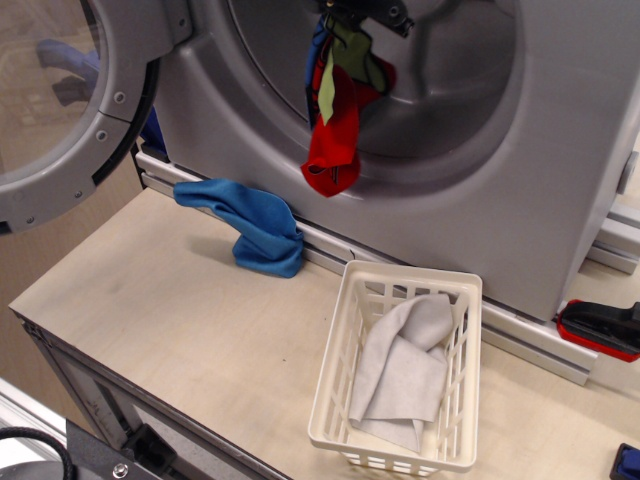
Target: Put clothes in laundry machine
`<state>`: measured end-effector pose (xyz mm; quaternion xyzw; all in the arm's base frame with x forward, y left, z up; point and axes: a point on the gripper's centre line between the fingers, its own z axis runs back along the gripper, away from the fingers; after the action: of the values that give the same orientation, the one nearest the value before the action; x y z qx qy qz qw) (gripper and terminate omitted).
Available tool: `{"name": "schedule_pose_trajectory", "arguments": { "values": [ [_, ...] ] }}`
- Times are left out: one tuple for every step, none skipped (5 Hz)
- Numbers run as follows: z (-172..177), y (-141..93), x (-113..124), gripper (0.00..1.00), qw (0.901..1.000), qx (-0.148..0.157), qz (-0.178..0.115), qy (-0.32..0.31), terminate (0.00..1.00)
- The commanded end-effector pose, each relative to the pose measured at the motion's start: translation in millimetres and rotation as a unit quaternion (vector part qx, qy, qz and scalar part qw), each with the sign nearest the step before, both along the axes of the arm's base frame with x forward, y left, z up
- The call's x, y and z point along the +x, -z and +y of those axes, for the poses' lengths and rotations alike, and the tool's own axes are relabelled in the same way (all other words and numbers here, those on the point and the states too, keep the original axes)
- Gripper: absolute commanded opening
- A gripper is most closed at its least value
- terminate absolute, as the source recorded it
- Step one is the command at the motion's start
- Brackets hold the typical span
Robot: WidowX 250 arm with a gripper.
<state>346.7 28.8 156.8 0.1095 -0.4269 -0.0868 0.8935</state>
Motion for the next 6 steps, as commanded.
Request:
{"name": "schedule_pose_trajectory", "arguments": {
  "values": [
    [15.1, -5.9, 29.1, 0.00, 0.9993, -0.005, -0.032, -0.016, 0.00],
    [19.8, 1.6, 45.3, 0.00, 0.9992, -0.010, -0.028, -0.026, 0.00],
    [23.5, 13.0, 59.8, 0.00, 0.9991, -0.010, -0.018, -0.037, 0.00],
    [28.8, 17.4, 72.7, 0.00, 0.9982, -0.016, -0.009, -0.057, 0.00],
    [26.2, 17.9, 69.4, 0.00, 0.9976, -0.028, 0.000, -0.064, 0.00],
    [22.0, 17.6, 59.8, 1.00, 0.9968, -0.035, 0.019, -0.070, 0.00]
  ]
}}
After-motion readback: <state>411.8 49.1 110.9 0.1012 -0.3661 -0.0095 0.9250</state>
